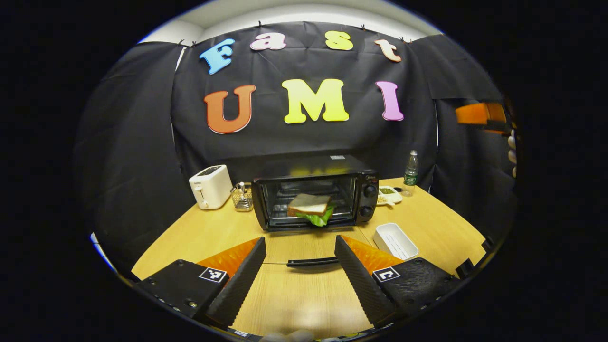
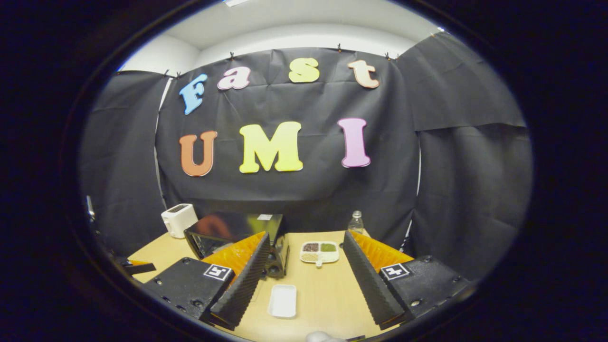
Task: Open the electric oven with the left hand, put the food in, and close the electric oven.
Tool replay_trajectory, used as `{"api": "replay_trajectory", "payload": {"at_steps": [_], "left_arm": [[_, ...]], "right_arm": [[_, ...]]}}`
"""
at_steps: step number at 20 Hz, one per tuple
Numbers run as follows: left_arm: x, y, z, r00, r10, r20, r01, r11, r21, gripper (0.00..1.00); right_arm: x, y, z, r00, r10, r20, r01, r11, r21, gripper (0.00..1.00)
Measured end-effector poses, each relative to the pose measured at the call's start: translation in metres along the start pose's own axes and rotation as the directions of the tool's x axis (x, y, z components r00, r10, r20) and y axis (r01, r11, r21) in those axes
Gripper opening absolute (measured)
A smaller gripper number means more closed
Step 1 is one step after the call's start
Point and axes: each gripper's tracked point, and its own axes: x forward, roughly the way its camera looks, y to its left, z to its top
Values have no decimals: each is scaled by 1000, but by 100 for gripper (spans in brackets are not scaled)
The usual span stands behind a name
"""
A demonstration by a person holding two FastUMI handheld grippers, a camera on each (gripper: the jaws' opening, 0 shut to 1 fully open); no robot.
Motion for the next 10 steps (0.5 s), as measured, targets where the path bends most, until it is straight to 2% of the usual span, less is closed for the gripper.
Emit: {"api": "replay_trajectory", "payload": {"at_steps": [6,10], "left_arm": [[42,-25,-55,995,-15,-95,10,999,-50,96],[66,-33,-83,991,-15,-131,8,998,-56,96]], "right_arm": [[-36,-41,12,999,-46,0,46,998,-34,97],[-44,-62,-3,996,-83,-38,80,995,-58,97]]}}
